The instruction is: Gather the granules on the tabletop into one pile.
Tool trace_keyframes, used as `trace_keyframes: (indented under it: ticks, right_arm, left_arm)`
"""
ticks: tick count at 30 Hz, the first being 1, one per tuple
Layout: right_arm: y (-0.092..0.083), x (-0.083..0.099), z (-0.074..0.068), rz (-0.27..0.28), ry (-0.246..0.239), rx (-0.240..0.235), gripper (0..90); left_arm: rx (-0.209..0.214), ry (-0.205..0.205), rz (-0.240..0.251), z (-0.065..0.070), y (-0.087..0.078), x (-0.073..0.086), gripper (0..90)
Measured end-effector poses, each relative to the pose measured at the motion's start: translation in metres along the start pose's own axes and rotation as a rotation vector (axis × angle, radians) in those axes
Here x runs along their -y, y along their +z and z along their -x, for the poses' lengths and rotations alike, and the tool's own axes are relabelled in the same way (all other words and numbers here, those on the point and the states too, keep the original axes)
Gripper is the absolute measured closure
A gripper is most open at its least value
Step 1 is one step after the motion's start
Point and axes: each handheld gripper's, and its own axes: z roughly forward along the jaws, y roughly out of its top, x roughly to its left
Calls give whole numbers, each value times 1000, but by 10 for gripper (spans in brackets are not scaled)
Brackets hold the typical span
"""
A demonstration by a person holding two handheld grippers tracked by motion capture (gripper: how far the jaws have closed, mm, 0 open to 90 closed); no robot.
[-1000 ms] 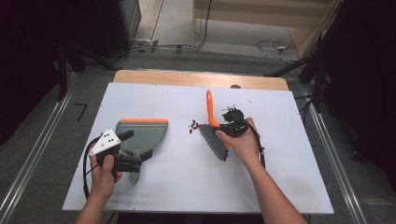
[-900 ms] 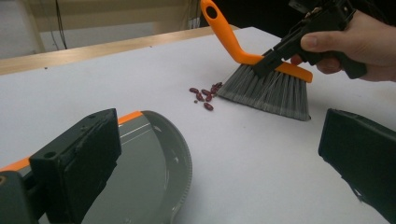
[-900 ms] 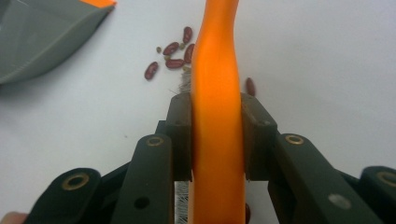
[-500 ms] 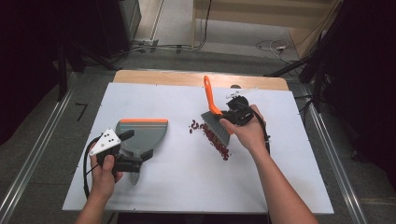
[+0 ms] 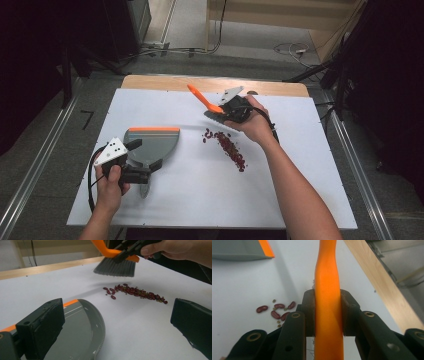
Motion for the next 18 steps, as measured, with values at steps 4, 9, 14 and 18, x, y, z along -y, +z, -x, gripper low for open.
trace_keyframes:
  ticks: [4, 9, 14, 18]
  right_arm:
    - [18, -8, -4, -43, -74, 0, 687]
    - [30, -8, -18, -52, -115, -62, 691]
    - [24, -2, -30, -53, -138, -96, 691]
    - [17, 4, -38, -42, -150, -121, 689]
  left_arm:
    - [0, 0, 1, -1, 0, 0, 0]
    - [-4, 0, 1, -1, -2, 1, 0]
    - [-4, -2, 2, -1, -2, 1, 0]
    - [-2, 4, -3, 1, -1, 0, 0]
